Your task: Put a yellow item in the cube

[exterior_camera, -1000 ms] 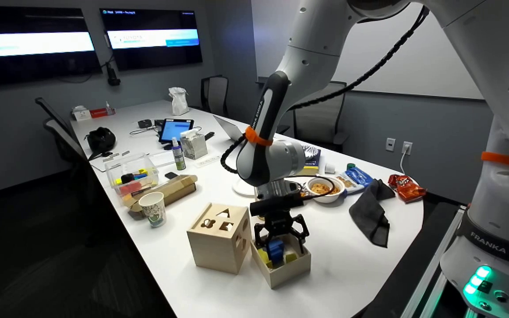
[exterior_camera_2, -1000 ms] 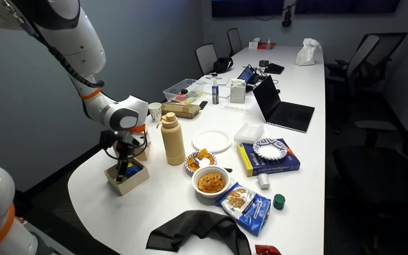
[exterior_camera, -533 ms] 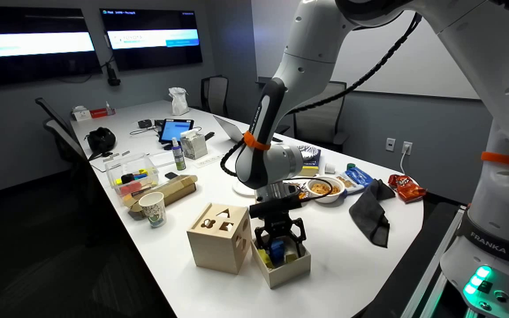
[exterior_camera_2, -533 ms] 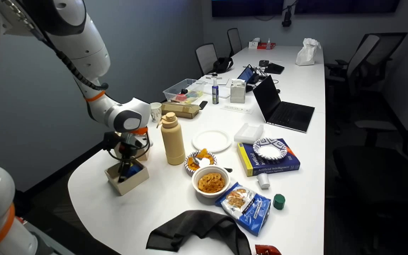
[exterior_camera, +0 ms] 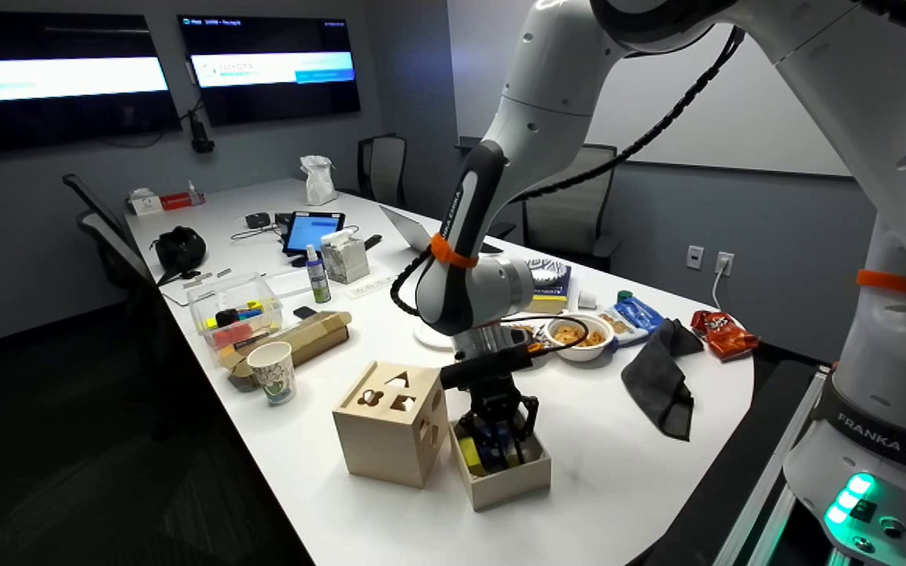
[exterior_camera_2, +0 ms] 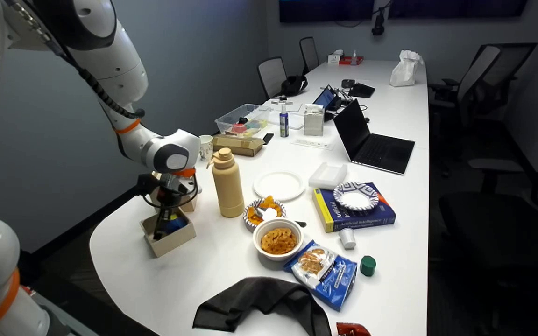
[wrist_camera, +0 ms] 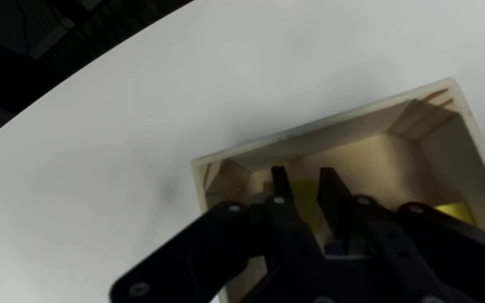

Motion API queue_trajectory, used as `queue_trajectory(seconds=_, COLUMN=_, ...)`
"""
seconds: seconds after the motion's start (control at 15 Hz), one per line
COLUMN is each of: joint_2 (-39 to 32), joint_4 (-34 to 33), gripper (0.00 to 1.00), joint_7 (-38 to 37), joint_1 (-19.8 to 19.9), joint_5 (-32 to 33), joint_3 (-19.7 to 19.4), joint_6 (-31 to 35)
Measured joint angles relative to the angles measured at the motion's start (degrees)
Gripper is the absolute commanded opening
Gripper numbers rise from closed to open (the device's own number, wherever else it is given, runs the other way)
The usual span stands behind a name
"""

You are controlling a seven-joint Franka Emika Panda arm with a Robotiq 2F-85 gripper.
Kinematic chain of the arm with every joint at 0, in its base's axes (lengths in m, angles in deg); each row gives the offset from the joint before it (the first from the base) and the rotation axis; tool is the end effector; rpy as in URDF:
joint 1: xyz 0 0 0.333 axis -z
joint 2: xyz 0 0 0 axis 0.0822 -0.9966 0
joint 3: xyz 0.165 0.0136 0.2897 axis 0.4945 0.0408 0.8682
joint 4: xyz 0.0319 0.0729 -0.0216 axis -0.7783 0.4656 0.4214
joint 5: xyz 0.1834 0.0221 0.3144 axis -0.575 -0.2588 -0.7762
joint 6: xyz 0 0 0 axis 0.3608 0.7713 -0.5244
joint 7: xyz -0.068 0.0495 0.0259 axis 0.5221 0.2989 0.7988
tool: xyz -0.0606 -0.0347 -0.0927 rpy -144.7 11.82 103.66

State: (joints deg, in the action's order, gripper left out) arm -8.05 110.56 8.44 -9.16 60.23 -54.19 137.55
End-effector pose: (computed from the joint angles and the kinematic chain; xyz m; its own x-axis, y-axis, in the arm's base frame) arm 0.4497 0.1572 0.0888 0.6076 -0.6296 -0.4842 -0.6110 -0.7600 0.2216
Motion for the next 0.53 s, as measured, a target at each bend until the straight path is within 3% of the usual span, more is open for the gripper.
queue_trajectory(seconds=0.4, joint_2=-0.6, joint_4=-1.0, gripper=0.96, joint_7=-1.6, joint_1=0.0, joint_5=1.1, joint_3=-0.3, joint_6=-2.5)
queue_trajectory(seconds=0.53, joint_2=-0.7, joint_4=-1.4, gripper=1.00, joint_7=-2.0, joint_1=0.0, joint_5=1.4, joint_3=-0.4, joint_6=-3.2)
